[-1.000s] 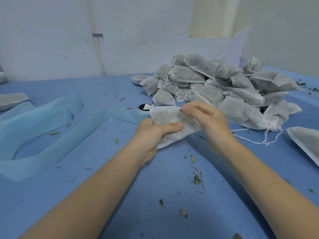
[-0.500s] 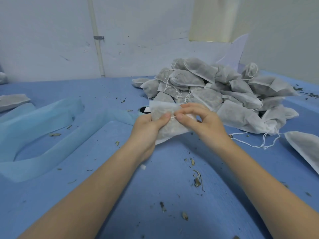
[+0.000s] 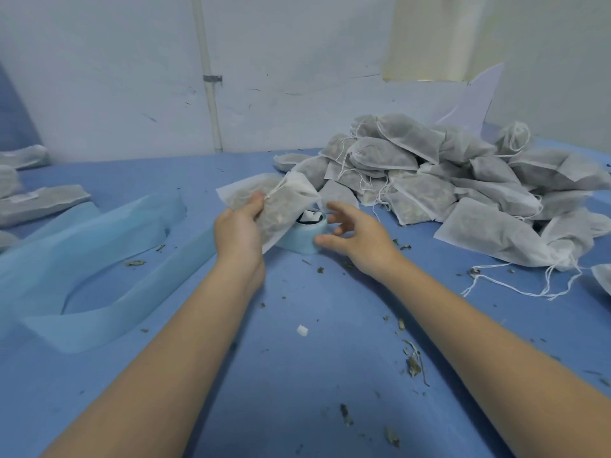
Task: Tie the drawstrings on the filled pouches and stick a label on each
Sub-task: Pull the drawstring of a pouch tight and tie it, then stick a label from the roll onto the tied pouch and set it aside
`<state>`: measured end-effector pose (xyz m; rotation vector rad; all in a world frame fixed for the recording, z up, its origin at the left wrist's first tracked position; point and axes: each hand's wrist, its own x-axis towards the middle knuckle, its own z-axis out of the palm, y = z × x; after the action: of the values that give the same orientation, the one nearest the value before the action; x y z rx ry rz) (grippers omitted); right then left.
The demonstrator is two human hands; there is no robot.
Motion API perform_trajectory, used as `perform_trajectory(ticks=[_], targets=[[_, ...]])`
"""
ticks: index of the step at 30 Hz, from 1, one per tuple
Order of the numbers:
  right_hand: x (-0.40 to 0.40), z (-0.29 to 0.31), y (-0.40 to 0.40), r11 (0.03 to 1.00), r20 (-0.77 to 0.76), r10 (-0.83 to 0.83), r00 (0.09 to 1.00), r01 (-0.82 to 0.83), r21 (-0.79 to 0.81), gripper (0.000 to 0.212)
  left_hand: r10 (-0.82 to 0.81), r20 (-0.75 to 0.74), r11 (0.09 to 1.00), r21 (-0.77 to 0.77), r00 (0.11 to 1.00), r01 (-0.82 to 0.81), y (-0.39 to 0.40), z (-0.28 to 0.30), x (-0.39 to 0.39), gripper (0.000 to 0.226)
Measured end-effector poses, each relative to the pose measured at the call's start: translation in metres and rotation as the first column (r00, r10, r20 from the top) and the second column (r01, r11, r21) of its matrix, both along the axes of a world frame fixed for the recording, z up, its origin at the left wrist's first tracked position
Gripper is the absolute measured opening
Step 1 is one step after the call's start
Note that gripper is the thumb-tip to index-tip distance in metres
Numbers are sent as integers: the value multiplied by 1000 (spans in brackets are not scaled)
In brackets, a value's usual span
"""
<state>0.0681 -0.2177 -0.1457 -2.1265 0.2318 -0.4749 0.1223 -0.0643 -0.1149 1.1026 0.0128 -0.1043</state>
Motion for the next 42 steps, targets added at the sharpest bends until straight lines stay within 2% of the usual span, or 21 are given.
perform_trajectory(ticks=[5,8,12,16,19,21,24,28,30,36,42], targets=[[17,3,2,994,-58,66,996,-71,-85,71,1,-58,999,-32,998,-3,1,-1,3,13],[24,1,9,992,-42,106,993,-109,-56,57,-4,-54,1000,-24,999,3,1,-2,4,13],[28,-3,20,999,5,8,1000,-7,-32,47,-31,-3,999,25,1000,31,-1,-3,5,10],[25,-4,25,1000,25,-5,1000,5,-28,60,-60,65,989,137,996,51,-4,-5,4,17],[11,-3,16,998,-36,33,999,-30,63,67,-50,66,986,162,997,39,-4,-6,4,23],[2,-2,9,993,-32,49,998,-45,109,58,-41,67,985,169,997,29,-4,-6,5,20],[-3,-2,9,999,32,4,999,-5,52,35,-39,56,988,149,998,30,-3,-6,6,14],[2,-3,13,995,90,-73,993,67,69,26,-39,55,985,171,998,29,-3,-8,6,11],[3,-3,13,996,117,-79,990,74,51,19,-38,49,984,177,998,29,-2,-8,7,16],[3,-4,13,992,129,-124,984,125,-2,18,-35,37,979,204,999,27,-3,-8,7,21],[-6,-4,20,959,166,-74,983,116,-257,17,-39,59,964,264,997,22,-5,-8,6,29]])
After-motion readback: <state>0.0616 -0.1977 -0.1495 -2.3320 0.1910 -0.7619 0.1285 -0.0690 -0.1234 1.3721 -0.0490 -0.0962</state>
